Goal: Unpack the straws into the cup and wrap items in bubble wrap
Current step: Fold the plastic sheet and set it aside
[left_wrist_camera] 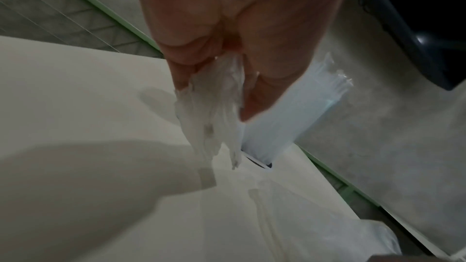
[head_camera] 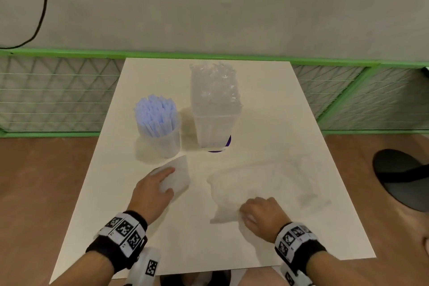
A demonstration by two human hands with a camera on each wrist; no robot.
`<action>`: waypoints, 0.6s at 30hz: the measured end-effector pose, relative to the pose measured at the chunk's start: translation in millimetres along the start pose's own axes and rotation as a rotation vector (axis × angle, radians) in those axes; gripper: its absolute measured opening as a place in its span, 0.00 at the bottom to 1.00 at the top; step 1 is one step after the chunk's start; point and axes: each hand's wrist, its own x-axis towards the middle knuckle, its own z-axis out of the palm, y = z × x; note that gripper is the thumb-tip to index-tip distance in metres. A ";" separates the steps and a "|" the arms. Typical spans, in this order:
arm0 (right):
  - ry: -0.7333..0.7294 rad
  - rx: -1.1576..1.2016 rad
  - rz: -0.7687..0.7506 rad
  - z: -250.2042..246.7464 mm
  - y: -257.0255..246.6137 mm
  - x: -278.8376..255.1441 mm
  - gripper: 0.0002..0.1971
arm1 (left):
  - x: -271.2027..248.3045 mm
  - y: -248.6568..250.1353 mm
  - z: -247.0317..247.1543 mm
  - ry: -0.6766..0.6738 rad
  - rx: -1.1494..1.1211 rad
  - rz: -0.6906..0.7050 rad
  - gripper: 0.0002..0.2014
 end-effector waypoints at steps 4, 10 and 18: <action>0.173 0.835 0.020 -78.7 -3.6 -6.4 0.08 | 1.4 2.3 -14.4 -0.063 -0.158 0.065 0.36; 0.308 1.390 -0.109 -183.6 -20.9 -30.7 0.02 | 3.7 33.6 -38.2 -0.218 -0.458 0.166 0.45; 0.659 1.257 0.039 -213.8 -33.1 -14.0 0.24 | -14.3 106.7 -81.1 -0.328 -0.882 0.402 0.34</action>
